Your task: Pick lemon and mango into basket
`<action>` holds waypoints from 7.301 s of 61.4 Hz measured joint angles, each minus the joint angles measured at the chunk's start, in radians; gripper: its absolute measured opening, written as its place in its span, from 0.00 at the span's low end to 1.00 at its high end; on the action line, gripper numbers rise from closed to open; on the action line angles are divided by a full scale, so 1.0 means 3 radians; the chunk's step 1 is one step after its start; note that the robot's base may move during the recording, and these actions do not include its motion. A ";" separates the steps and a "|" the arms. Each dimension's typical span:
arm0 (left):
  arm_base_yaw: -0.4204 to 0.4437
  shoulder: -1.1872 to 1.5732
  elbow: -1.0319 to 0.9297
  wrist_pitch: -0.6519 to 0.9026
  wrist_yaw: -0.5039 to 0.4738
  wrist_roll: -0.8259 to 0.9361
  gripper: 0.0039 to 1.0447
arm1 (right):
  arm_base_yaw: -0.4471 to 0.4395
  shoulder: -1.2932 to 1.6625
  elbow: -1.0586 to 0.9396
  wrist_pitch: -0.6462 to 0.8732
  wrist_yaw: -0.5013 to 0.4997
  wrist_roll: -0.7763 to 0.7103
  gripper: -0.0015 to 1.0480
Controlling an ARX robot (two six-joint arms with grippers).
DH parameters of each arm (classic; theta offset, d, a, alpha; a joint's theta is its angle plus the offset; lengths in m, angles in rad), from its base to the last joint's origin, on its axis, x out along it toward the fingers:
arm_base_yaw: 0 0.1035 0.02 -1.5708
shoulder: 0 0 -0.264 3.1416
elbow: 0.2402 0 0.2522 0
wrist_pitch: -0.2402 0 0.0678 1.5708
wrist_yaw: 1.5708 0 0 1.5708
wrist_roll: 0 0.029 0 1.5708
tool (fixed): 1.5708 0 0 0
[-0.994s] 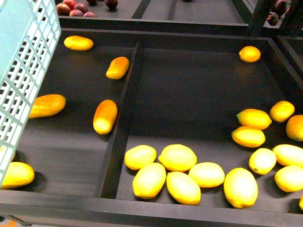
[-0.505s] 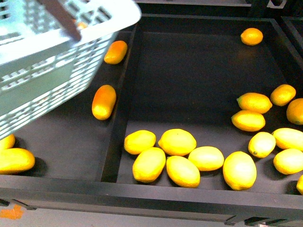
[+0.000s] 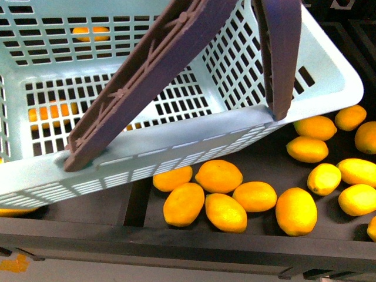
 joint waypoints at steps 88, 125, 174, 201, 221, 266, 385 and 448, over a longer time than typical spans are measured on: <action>-0.0047 0.0000 0.0010 0.0037 0.0051 0.0079 0.04 | 0.0010 0.7070 0.2125 0.1972 -0.0001 -0.2027 0.92; -0.0047 0.0000 0.0010 0.0037 0.0043 0.0079 0.04 | 0.0200 0.7941 0.3428 0.1502 0.0004 -0.2389 0.92; -0.0047 0.0000 0.0010 0.0037 0.0042 0.0080 0.04 | 0.0122 0.8498 0.4154 0.1236 0.0048 -0.2406 0.91; -0.0047 0.0000 0.0010 0.0037 0.0041 0.0081 0.04 | -0.0011 0.8382 0.4030 0.1250 -0.0066 -0.2228 0.54; -0.0047 0.0000 0.0010 0.0037 0.0043 0.0080 0.04 | -0.0376 0.7129 0.3207 0.1556 -0.0577 -0.1709 0.54; -0.0047 0.0000 0.0010 0.0037 0.0042 0.0080 0.04 | 0.0633 0.4770 0.2705 0.1289 -0.0446 0.0367 0.54; -0.0052 0.0003 0.0010 0.0037 0.0042 0.0085 0.04 | 0.0017 0.2398 0.0177 0.2171 0.0003 0.0008 0.21; -0.0052 0.0008 0.0013 0.0037 0.0022 0.0080 0.04 | 0.0006 0.2387 0.0170 0.2159 0.0000 0.0008 0.92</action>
